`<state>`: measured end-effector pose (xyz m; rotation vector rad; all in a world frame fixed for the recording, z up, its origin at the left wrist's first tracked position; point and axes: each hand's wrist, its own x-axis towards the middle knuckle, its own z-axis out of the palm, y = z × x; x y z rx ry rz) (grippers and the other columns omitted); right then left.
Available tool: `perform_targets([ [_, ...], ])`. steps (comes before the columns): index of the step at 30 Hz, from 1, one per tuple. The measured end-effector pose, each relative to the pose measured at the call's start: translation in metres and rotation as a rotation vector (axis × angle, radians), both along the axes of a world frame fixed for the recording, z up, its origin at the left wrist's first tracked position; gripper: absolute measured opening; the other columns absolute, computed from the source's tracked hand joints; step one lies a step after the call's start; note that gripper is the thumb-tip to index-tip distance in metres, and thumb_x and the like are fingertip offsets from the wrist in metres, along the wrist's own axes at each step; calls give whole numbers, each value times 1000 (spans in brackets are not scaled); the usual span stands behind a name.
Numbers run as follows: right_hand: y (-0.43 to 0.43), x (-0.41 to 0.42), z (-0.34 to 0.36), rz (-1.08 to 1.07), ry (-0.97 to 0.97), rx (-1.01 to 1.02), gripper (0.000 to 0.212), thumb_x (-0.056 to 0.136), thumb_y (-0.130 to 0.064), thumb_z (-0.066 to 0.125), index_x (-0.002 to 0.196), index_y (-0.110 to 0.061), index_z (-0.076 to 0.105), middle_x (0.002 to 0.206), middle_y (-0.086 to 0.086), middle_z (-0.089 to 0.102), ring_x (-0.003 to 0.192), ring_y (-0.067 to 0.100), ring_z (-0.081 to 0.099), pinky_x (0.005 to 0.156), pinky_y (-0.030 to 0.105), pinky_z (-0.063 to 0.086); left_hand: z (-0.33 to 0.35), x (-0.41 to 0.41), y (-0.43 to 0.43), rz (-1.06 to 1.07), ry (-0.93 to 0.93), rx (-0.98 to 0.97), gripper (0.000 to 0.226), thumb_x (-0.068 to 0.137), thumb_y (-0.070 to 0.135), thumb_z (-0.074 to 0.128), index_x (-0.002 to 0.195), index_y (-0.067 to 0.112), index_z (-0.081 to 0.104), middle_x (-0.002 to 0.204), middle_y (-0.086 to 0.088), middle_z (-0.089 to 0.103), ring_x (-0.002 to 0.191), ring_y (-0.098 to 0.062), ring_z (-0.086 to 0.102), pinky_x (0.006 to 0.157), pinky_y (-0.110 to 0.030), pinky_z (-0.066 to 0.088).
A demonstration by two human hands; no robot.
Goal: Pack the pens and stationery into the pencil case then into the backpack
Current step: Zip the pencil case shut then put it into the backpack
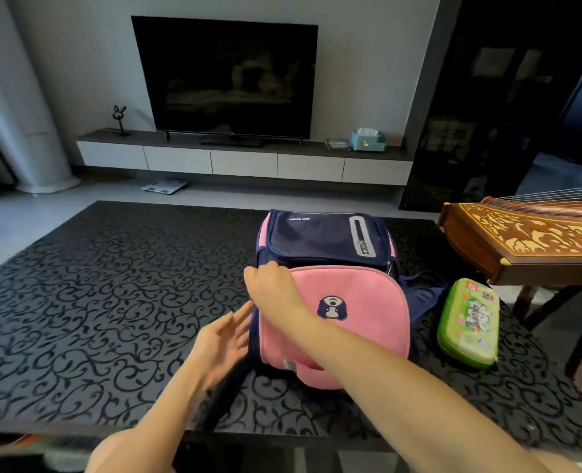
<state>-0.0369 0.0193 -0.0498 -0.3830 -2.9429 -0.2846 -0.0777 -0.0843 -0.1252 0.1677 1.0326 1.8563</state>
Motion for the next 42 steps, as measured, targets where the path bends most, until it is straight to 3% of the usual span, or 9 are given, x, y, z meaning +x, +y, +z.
perform_targets([
  [4, -48, 4, -47, 3, -92, 241, 24, 68, -39, 72, 85, -23, 66, 69, -3, 67, 64, 17, 63, 59, 27, 47, -11, 1, -1, 188, -99, 9, 56, 99, 26, 25, 78, 7, 73, 87, -12, 68, 82, -23, 65, 77, -33, 44],
  [7, -69, 28, -72, -52, -212, -228, 52, 87, -52, 50, 117, -12, 61, 112, 4, 67, 102, 20, 64, 92, 39, 42, -14, -11, -9, 36, -128, 26, 75, 93, 60, 18, 100, 9, 73, 124, -10, 60, 124, -24, 49, 109, -41, 30],
  [9, -70, 51, -92, -43, -386, -218, 14, 75, -31, 54, 68, -25, 65, 66, -6, 69, 61, 13, 64, 60, 27, 42, -15, -20, -14, -90, -90, 4, 77, 91, 65, 15, 119, 11, 62, 137, -7, 50, 137, -21, 32, 114, -42, 16],
  [14, -57, 93, -111, 65, -444, 38, 14, 61, -20, 68, 65, -24, 55, 54, -3, 59, 49, 14, 55, 44, 24, 19, -5, -26, -8, -274, 129, -108, 71, 91, 64, 18, 142, 18, 38, 152, 0, 33, 143, -20, 23, 119, -48, 7],
  [18, -53, 113, -69, 336, 215, 146, 25, 59, -18, 64, 83, -16, 59, 65, 0, 58, 57, 21, 51, 51, 30, 30, 3, -20, -10, -249, 235, -179, 57, 96, 52, 24, 140, 21, 40, 147, 3, 39, 138, -19, 32, 118, -47, 16],
  [22, -17, 146, 13, 1, 493, 48, 31, 80, -31, 55, 103, -13, 63, 97, 6, 65, 81, 30, 56, 69, 40, 41, 4, -15, -8, -284, 482, -238, 42, 88, 33, 57, 130, 28, 53, 137, 6, 54, 119, -16, 51, 101, -38, 34],
  [29, 54, 199, 29, -240, -261, -833, 54, 94, -44, 48, 47, -18, 48, 45, -6, 51, 43, 5, 46, 49, 19, 36, 21, 2, 18, 5, 1485, -831, 48, 81, 18, 67, 126, 8, 52, 120, -12, 65, 111, -28, 59, 92, -36, 46],
  [36, 142, 233, -54, -951, 205, -293, 57, 86, -53, 55, 127, -14, 49, 126, 19, 51, 110, 40, 51, 82, 43, 45, 26, 24, 37, 130, 1694, -949, 13, 87, 5, 50, 96, -4, 49, 99, -30, 62, 92, -45, 56, 65, -40, 33],
  [42, 197, 248, -100, -1217, 198, -601, 105, 73, -71, 56, 149, -24, 0, 152, 27, 8, 130, 49, 28, 99, 57, 36, 43, 20, 43, 314, 1688, -860, 14, 89, 5, 47, 100, -3, 52, 94, -31, 64, 85, -48, 57, 61, -40, 33],
])
